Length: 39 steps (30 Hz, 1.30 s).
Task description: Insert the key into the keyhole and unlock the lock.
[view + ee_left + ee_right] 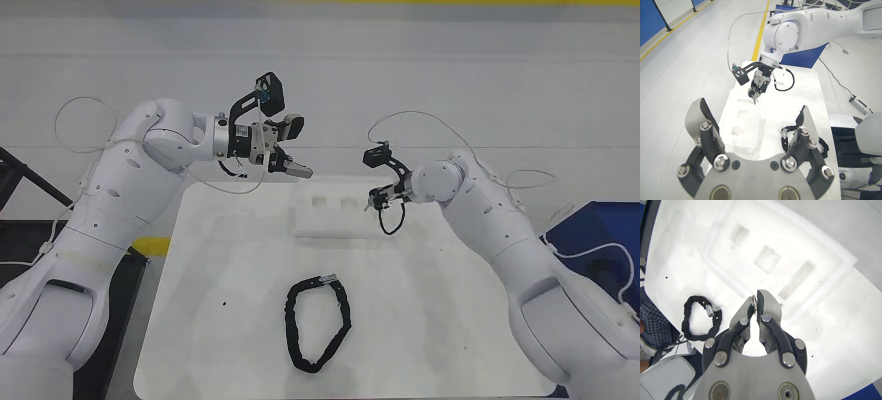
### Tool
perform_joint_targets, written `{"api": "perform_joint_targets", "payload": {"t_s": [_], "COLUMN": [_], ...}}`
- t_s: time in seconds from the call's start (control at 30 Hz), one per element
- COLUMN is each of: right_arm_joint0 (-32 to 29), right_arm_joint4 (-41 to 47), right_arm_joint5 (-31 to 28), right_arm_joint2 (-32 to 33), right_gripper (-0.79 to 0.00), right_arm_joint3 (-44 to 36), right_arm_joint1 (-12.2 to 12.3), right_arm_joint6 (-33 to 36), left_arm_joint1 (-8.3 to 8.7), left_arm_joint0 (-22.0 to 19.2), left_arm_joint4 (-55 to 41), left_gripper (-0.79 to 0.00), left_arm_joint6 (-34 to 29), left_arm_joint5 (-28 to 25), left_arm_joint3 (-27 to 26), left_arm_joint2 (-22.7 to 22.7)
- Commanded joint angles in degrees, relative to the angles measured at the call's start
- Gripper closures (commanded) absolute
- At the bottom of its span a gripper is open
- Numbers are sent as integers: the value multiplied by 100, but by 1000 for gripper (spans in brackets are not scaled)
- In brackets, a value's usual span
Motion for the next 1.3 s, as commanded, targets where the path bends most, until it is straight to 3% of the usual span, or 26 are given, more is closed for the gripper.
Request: {"api": "perform_joint_targets", "payload": {"t_s": [0.0, 0.23, 0.4, 0.63, 0.83, 1.27], "right_arm_joint0": [-192, -1304, -2182, -2873, -3691, -4684], "right_arm_joint4": [-54, -66, 524, 1253, 1371, 1314], "right_arm_joint5": [100, 429, 352, 41, 68, 250], "right_arm_joint2": [219, 1383, 2241, 3156, 4142, 5066], "right_gripper": [0, 0, 0, 0, 0, 0], "right_arm_joint3": [-585, -2790, -3889, -4513, -5485, -6482], "right_arm_joint1": [191, 877, 1180, 1430, 1666, 1892], "right_arm_joint6": [140, 689, 838, 889, 812, 624], "left_arm_joint1": [0, 0, 0, 0, 0, 0], "left_arm_joint0": [0, 0, 0, 0, 0, 0], "left_arm_joint4": [0, 0, 0, 0, 0, 0], "left_gripper": [-785, -785, -785, -785, -785, -785], "left_arm_joint6": [0, 0, 0, 0, 0, 0], "left_arm_joint5": [0, 0, 0, 0, 0, 0], "left_arm_joint3": [0, 0, 0, 0, 0, 0], "left_arm_joint2": [0, 0, 0, 0, 0, 0]}}
